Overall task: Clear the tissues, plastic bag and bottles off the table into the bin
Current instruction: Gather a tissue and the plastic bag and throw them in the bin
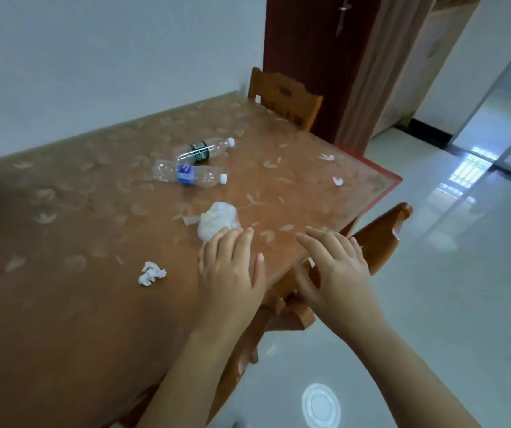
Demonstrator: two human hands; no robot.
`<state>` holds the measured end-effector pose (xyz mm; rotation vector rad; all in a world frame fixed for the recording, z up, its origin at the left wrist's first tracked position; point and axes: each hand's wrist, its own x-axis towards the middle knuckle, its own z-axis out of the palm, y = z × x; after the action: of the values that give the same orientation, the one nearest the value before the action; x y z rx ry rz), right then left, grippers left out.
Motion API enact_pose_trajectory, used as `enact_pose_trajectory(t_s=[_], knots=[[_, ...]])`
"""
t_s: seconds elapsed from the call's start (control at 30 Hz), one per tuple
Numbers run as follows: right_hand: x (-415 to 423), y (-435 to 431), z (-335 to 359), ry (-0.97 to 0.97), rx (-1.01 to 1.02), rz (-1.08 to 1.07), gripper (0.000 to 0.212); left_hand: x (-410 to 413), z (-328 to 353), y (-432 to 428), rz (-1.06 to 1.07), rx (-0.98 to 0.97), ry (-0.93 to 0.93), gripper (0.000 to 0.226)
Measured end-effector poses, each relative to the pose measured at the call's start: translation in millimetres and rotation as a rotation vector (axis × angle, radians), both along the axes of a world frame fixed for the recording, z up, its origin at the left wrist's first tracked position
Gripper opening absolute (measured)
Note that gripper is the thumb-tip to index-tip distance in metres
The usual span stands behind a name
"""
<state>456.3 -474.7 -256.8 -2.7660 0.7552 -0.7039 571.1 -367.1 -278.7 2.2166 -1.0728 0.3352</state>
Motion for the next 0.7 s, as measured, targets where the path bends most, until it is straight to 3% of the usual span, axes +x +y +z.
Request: enact_pose_trajectory(t_s=[0.27, 0.7], knots=[[98, -24, -23, 0.086, 0.026, 0.311, 0.040, 57, -33, 22, 0.368, 0.070, 0.027, 0.044], [227, -77, -92, 0.158, 0.124, 0.705, 0.048, 97, -101, 28, 0.868, 0.065, 0.303, 0.050]])
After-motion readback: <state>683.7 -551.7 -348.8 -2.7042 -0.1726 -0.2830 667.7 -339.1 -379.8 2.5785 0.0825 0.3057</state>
